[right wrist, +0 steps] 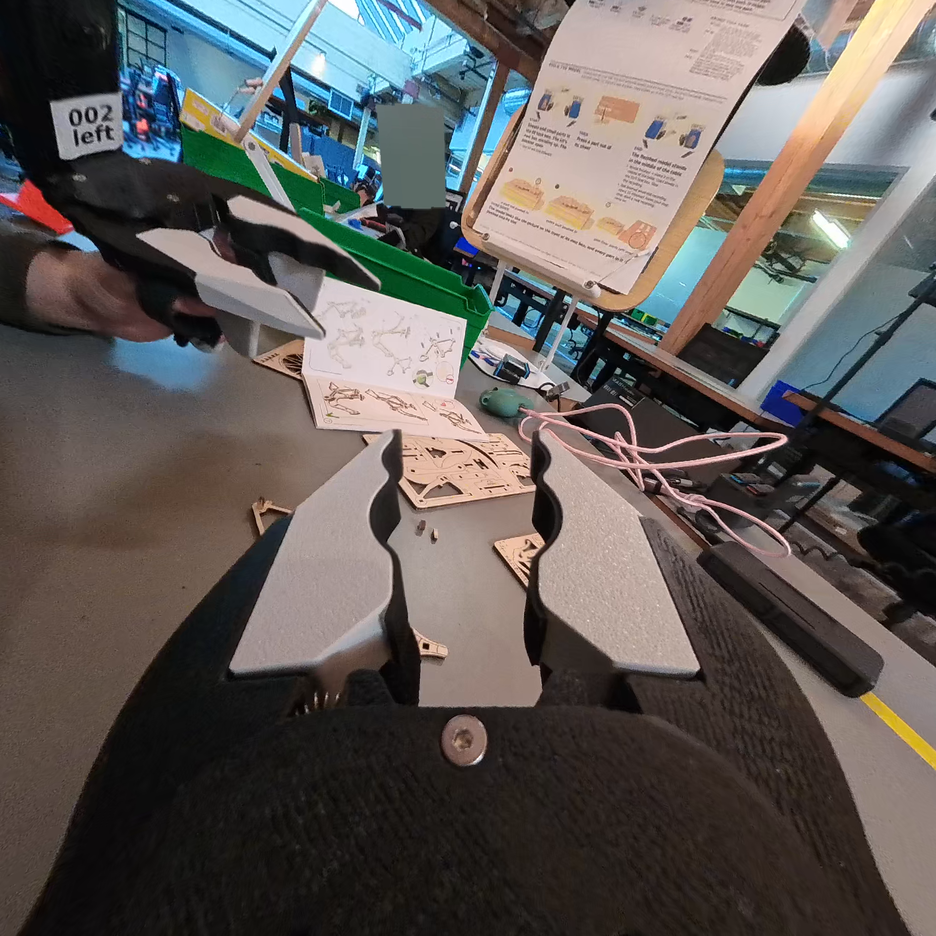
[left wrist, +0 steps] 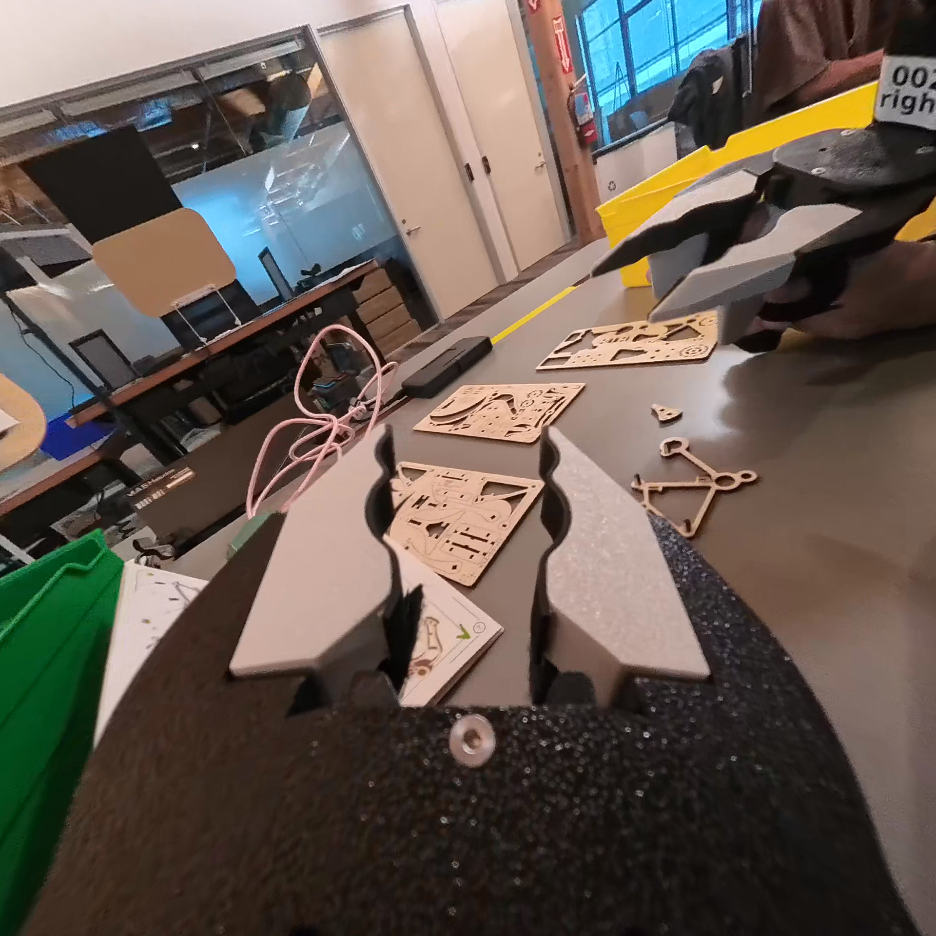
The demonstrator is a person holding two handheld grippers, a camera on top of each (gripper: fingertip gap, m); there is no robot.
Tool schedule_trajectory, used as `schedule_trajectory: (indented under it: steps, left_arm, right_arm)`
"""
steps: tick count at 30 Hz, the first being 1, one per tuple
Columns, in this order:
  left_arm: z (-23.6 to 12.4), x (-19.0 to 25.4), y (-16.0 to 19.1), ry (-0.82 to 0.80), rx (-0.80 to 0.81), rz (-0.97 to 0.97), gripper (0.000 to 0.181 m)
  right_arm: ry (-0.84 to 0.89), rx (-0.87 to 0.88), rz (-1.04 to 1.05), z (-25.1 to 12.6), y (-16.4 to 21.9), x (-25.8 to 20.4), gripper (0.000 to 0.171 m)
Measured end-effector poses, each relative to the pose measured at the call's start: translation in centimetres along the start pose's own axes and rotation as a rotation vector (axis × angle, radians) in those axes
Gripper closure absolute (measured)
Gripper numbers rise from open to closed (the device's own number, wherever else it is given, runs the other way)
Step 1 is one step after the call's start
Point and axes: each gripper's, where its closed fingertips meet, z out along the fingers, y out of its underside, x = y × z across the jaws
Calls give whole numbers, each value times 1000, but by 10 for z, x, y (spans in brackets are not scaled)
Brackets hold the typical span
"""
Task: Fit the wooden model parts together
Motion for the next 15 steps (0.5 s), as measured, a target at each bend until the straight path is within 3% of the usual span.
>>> schedule_trajectory:
  steps: [5,9,15]
  left_arm:
    - [5,18,-7,59,86,-27,129]
    - [0,34,-34,126,257,3,142]
    - [18,52,-36,270,276,-22,150]
  right_arm:
    - [1,-10,7,1,2,0,124]
    - [4,-16,0,2,3,1,126]
    - [-5,-32,-27,3,6,-2,128]
